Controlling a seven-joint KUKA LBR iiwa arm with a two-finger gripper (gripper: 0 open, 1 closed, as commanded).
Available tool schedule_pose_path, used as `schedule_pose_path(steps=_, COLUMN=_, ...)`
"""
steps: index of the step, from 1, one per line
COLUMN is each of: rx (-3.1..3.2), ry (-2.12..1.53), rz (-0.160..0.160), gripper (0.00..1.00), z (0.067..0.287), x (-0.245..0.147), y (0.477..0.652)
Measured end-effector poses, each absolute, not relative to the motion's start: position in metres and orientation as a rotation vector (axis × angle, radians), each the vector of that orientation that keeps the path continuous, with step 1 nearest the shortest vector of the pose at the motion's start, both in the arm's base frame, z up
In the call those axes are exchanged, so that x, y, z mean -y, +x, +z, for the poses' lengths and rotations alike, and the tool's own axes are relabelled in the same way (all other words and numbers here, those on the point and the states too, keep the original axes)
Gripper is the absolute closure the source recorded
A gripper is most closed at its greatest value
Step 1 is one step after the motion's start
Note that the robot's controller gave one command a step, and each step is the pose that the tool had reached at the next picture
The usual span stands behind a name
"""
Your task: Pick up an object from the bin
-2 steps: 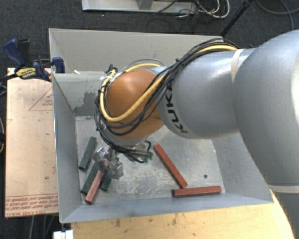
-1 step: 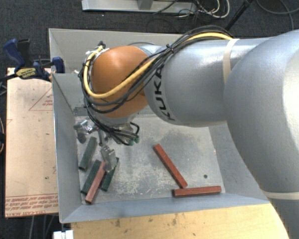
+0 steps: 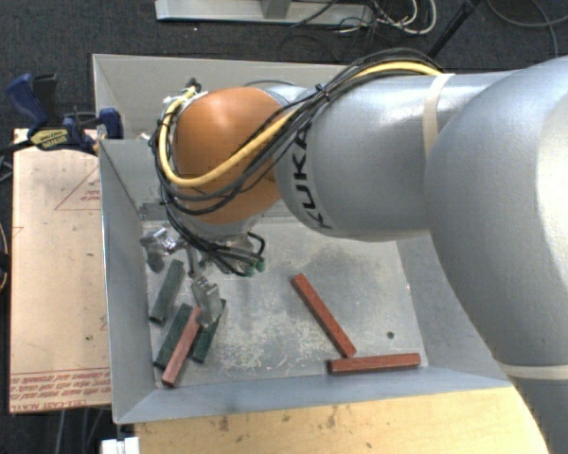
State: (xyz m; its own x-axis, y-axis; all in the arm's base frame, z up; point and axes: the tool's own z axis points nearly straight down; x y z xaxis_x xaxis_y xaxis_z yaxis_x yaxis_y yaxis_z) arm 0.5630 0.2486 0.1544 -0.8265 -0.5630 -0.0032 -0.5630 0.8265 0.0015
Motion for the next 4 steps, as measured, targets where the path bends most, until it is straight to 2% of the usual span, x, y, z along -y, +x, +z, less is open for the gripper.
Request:
schedule_pose_path(steps=2, rx=-2.991, ry=-0.948, rz=0.006, gripper=0.0, z=0.152, x=-0.244, y=0.561)
schedule_pose_path(steps=3, rx=-2.933, ry=-1.121, rz=0.002, gripper=0.0, z=0.147, x=-0.213, y=0.56)
schedule_pose_path(steps=4, rx=-2.629, ry=-1.723, rz=-0.008, gripper=1.0, z=0.078, x=-0.242, y=0.564)
